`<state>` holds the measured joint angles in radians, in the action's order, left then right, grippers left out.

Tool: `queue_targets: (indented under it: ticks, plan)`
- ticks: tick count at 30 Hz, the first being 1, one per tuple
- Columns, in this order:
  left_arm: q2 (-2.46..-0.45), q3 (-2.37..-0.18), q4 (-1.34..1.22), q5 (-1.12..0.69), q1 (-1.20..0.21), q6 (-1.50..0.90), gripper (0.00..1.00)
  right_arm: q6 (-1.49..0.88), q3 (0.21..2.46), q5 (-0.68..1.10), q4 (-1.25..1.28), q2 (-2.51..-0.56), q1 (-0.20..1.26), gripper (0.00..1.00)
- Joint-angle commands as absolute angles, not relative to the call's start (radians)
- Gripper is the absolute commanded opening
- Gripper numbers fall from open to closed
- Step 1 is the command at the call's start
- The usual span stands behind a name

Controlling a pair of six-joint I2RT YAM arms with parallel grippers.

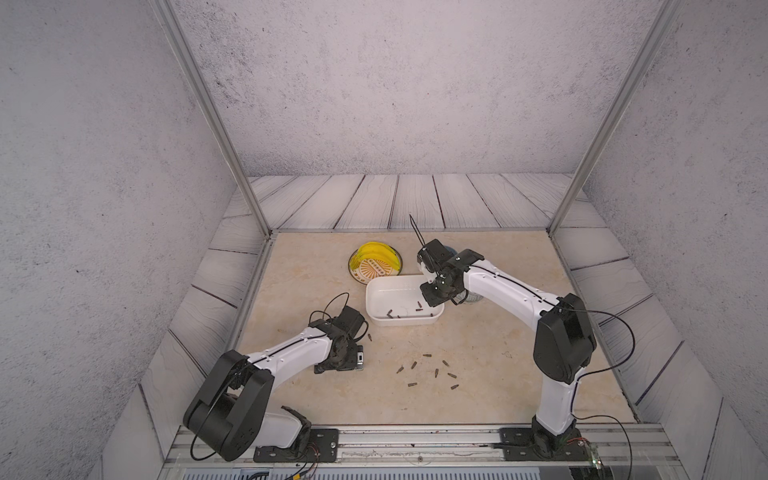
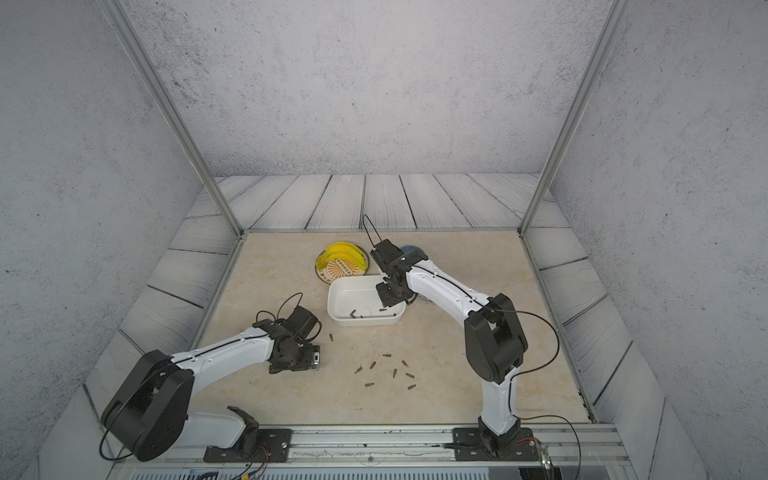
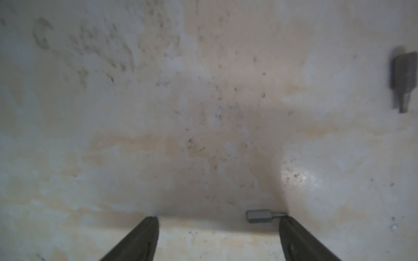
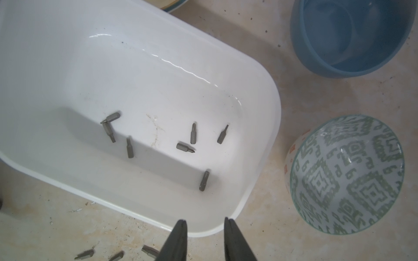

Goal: Put the bit on the desktop into the storage box
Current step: Pick up the screwdriver bit from the center of the board.

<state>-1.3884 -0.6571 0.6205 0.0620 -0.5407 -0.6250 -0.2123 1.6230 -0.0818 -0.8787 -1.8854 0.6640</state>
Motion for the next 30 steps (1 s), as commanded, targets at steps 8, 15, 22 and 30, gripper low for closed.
queue_targets:
  ticks: [8, 15, 22, 30]
  plan:
    - [-1.443, -0.674, 0.632, 0.086, -0.508, -0.589, 0.86, -0.215, 1.61, -0.106, -0.9, -1.81, 0.655, 0.32]
    - [-1.428, -0.642, 0.609, 0.033, -0.509, -0.595, 0.59, -0.219, 1.605, -0.109, -0.901, -1.799, 0.655, 0.32]
    - [-1.398, -0.619, 0.601, 0.006, -0.515, -0.606, 0.59, -0.222, 1.607, -0.114, -0.904, -1.793, 0.655, 0.33]
    - [-1.408, -0.601, 0.589, -0.002, -0.538, -0.623, 0.53, -0.227, 1.605, -0.109, -0.903, -1.788, 0.655, 0.32]
